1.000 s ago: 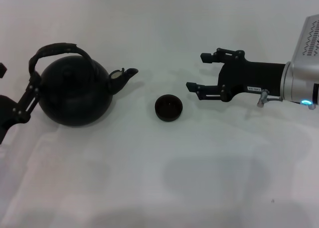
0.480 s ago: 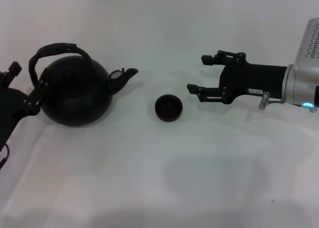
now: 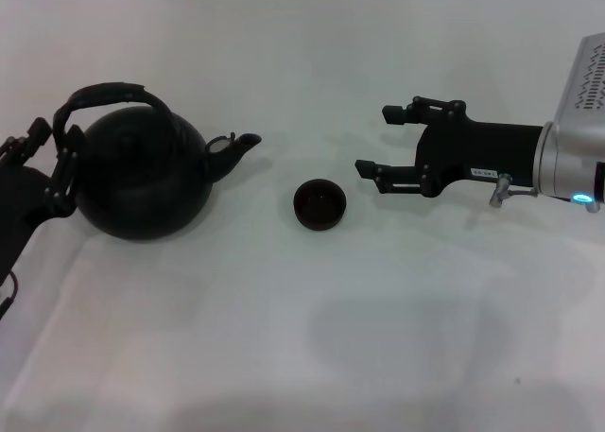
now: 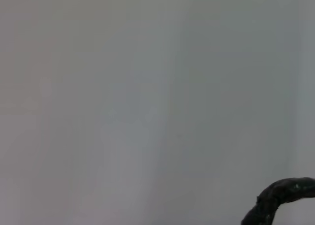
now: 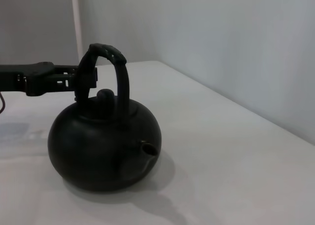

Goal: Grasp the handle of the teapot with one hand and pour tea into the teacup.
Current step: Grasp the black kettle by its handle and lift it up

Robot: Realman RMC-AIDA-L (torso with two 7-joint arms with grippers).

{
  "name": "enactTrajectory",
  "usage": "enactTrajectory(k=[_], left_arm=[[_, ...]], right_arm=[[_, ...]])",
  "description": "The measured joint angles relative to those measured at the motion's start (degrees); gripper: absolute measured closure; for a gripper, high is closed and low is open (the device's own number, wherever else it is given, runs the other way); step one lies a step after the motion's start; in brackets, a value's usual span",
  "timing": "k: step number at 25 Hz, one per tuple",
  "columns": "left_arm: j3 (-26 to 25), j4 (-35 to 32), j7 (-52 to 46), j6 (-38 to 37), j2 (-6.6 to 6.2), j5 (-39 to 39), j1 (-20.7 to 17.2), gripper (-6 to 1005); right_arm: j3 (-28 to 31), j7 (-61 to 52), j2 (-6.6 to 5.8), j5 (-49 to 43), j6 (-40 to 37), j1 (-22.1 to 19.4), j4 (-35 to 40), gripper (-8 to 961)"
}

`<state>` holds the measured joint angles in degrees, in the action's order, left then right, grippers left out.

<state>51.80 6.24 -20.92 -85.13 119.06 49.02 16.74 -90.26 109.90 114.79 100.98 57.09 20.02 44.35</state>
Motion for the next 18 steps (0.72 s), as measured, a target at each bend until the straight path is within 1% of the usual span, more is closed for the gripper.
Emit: enactTrajectory(k=[2,7,10,18], left_arm=[[0.05,0.0,-0.03,0.0,-0.04,0.11,0.07,480],[0.02,-0.24,-0.21,0.84,-0.15,-0.15,0.44,705],[-0.03,-1.22,-0.09,1.65,-0.13,-0.27,0.5,882],[0.04,-3.82,-0.08,3.54,-0.17,0.39,1.76,883]], right_arm=[[0.0,0.07,0.0,-0.01,-0.02,0.01,-0.03,100],[0.0,0.6,0.08,0.19,-0.06,0.02,-0.37,101],[-0.08,0.75,0.14,0.25,-0.06,0.02,-0.68,102],[-0.03,1.12,0.18,0.46,0.19,-0.28,-0.91,102]])
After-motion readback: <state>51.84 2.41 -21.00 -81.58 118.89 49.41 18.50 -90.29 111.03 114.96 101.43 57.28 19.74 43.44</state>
